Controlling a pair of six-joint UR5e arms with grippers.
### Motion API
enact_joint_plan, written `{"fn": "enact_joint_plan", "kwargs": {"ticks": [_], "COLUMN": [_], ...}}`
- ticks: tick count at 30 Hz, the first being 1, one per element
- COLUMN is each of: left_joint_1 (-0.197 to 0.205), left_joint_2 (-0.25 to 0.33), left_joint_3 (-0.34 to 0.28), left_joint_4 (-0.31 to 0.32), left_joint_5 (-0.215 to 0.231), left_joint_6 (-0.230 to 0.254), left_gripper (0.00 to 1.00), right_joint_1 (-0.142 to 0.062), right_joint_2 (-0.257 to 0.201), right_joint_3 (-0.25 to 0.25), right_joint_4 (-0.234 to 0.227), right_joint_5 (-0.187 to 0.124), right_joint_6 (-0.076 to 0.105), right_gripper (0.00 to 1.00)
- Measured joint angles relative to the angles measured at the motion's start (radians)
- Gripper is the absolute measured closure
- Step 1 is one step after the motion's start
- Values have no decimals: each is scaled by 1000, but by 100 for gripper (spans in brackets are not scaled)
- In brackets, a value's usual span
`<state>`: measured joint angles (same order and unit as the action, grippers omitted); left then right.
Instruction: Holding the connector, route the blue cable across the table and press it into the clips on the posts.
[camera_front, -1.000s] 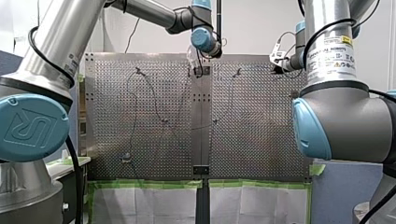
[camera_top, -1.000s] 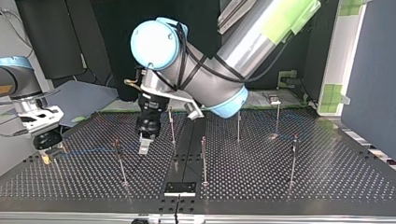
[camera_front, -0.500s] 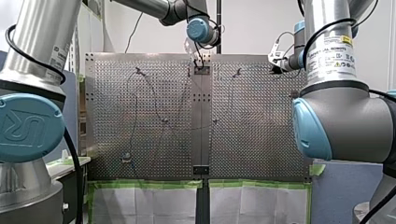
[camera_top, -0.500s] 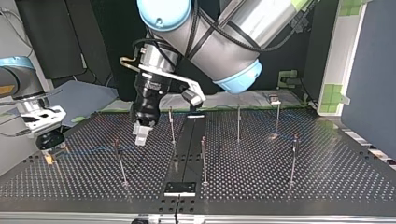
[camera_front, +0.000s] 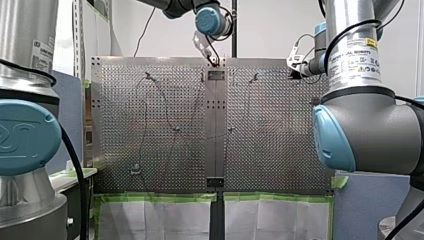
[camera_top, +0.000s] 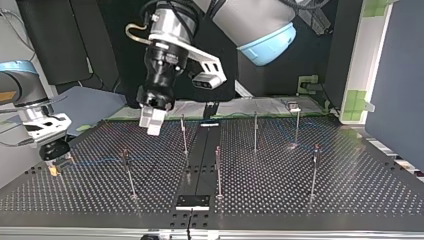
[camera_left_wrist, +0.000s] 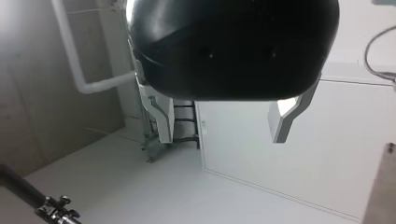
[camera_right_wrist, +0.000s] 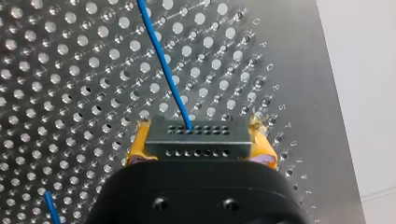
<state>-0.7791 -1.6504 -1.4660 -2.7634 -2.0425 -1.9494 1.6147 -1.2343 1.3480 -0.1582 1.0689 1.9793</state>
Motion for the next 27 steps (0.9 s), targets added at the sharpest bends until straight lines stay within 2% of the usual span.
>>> {"fn": "enact_joint_plan", "kwargs": {"ticks": [7,18,22,27], "left_joint_1": [4,14,12,6], "left_joint_2": [-33,-132,-161,-201], "left_joint_3": [-54,-154,-183,-223], "left_joint_4": [54,154,182,223], "left_joint_5": [-1,-3,-19,-56], "left_joint_6": [-21,-104,-105,-73], "left_gripper": [0,0,0,0], "right_joint_1": [4,10,11,11], "right_joint_2": [0,0,0,0], "right_joint_3": [0,0,0,0], "right_joint_4": [0,0,0,0], "right_joint_5": [-1,0,0,0], "right_joint_6": [0,0,0,0], "right_gripper": [100,100,100,100]}}
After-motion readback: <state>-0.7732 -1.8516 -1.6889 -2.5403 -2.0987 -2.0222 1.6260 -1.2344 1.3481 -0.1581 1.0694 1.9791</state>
